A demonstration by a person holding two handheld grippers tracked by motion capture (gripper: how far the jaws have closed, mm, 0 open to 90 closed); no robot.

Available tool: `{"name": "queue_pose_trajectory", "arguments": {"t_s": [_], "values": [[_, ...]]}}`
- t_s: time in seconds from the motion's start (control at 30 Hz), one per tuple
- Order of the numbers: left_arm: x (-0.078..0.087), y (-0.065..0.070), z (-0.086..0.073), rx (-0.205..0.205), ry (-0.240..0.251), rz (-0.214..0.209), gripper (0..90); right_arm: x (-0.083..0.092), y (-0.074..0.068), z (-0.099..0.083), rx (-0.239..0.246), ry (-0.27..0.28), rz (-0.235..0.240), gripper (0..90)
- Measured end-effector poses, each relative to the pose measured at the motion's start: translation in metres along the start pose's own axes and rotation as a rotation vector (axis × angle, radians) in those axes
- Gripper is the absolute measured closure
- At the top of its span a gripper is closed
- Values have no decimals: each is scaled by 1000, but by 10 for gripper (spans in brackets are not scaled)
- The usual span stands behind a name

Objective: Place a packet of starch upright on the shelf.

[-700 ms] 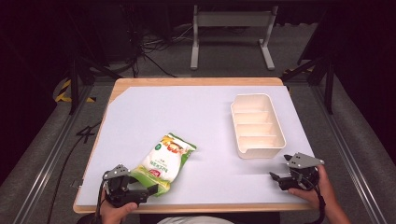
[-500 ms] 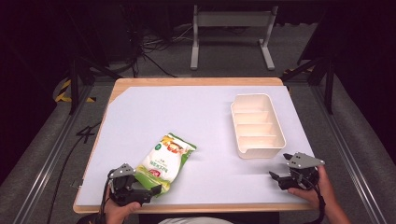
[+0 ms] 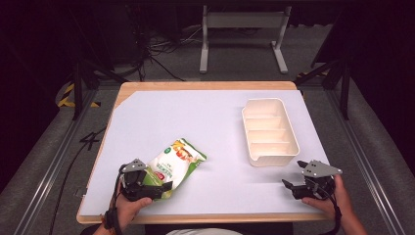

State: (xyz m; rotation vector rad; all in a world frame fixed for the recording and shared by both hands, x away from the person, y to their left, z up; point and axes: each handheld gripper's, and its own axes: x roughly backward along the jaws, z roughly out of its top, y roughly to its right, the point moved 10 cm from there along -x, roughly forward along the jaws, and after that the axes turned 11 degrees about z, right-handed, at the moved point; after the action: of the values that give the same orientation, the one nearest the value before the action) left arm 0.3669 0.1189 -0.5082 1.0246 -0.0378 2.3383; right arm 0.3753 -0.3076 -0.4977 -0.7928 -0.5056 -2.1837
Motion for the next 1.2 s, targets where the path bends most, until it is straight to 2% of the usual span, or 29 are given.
{"name": "queue_pose_trajectory", "arguments": {"t_s": [0.23, 0.37, 0.47, 0.53, 0.6, 0.63, 0.67, 0.7, 0.8, 0.9, 1.1, 1.2], "values": [[-6, -4, 5, 9, -1, 8, 214, 0, 0, 0, 5, -7, 2, 156], [-7, -7, 7, 38, -5, 5, 259, -1, -1, -1, 4, -11, 6, 157], [-8, -6, 8, 37, -8, -31, 334, -1, -1, 0, 7, -6, 6, 158], [-9, -7, 9, 32, -8, -28, 377, 0, -1, 0, 6, -3, 5, 158], [-11, -4, 12, 34, -2, -56, 452, 0, 0, 1, 4, 3, 4, 158], [-11, -4, 12, 34, -2, -56, 495, 0, 0, 1, 4, 3, 4, 158], [-11, -4, 12, 28, -1, -62, 495, -1, -1, 1, 5, 3, 6, 158], [-11, -4, 12, 23, 3, -66, 554, -1, -1, 1, 6, 1, 9, 158], [-9, -2, 12, 19, 10, -69, 600, -1, 0, 0, 4, -1, 6, 158], [-6, -2, 14, 5, 29, -71, 699, 0, -1, 1, 7, 2, 8, 158], [-4, 3, 22, -99, 60, -63, 850, -1, 0, 0, 0, 0, 9, 158], [-3, 4, 32, -165, 85, -40, 862, -1, -1, -1, 2, -6, 11, 158]]}}
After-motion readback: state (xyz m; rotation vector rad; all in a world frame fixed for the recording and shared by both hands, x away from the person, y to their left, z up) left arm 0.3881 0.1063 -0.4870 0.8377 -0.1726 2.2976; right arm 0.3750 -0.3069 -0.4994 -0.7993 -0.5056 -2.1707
